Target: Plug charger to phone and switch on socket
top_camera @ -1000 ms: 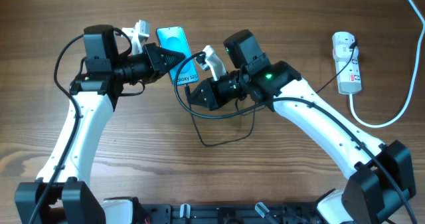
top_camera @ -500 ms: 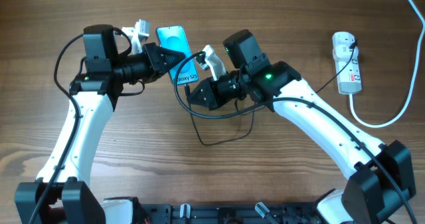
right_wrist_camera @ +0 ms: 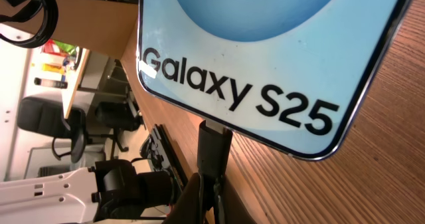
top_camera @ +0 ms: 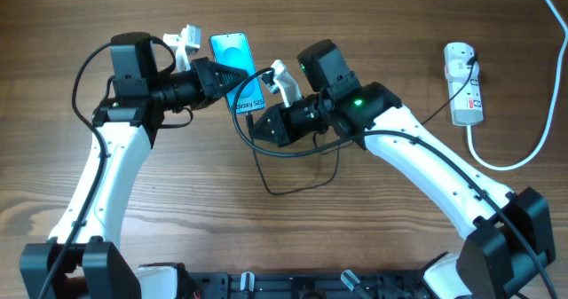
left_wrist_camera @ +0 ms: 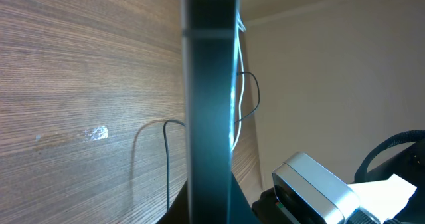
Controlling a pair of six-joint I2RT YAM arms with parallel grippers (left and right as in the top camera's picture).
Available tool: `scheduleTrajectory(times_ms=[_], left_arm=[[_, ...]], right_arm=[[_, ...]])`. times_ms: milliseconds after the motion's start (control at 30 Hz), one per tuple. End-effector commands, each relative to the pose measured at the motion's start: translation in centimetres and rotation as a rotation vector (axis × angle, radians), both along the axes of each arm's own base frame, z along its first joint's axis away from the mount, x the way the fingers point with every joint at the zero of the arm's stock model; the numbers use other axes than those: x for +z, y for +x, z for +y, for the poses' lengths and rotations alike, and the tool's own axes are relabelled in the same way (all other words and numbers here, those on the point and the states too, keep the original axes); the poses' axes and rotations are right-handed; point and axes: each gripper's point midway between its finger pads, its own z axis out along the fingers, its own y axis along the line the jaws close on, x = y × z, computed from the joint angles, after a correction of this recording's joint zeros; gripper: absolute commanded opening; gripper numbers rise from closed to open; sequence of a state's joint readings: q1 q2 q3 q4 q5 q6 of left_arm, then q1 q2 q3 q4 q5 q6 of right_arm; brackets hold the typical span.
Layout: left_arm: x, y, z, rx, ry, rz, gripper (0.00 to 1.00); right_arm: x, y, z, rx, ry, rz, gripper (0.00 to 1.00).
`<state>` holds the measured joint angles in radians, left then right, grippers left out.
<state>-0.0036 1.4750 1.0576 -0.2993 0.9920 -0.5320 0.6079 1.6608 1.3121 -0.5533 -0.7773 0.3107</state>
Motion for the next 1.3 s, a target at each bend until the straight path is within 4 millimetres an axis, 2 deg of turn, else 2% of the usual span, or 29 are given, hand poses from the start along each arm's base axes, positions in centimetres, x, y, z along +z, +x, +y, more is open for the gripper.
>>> scheduleTrajectory(times_ms=[0, 267, 500, 733, 1000, 1267], left_arm=[[1.5, -1.3, -0.9, -0.074, -0.037, -0.037, 0.04], [1.7, -1.7, -1.2, -0.096, -0.056, -0.034, 0.04], [1.4, -2.2, -1.3, -0.114, -0.052, -0.024, 0.04], [1.4, -2.4, -1.8, -0.135, -0.045, -0.037, 0.04], [1.4, -2.7, -1.9, -0.146, -0.057, -0.026, 0.04], [1.4, -3.3, -3.0, -0.177, -0.057, -0.02, 0.04]], right_arm=[[0.3, 1.6, -0.6, -0.042, 0.009, -0.026, 0.04], [0.6, 1.9, -0.5, -0.043, 0.017, -0.036, 0.04], [2.3, 2.5, -0.4, -0.056, 0.031, -0.082, 0.04], [1.9, 2.3, -0.7, -0.058, 0.017, -0.063, 0.04], [2.3, 2.8, -0.7, -0.069, 0.033, -0.078, 0.04], [2.5, 3.8, -1.4, -0.107, 0.038, -0.072, 0.04]])
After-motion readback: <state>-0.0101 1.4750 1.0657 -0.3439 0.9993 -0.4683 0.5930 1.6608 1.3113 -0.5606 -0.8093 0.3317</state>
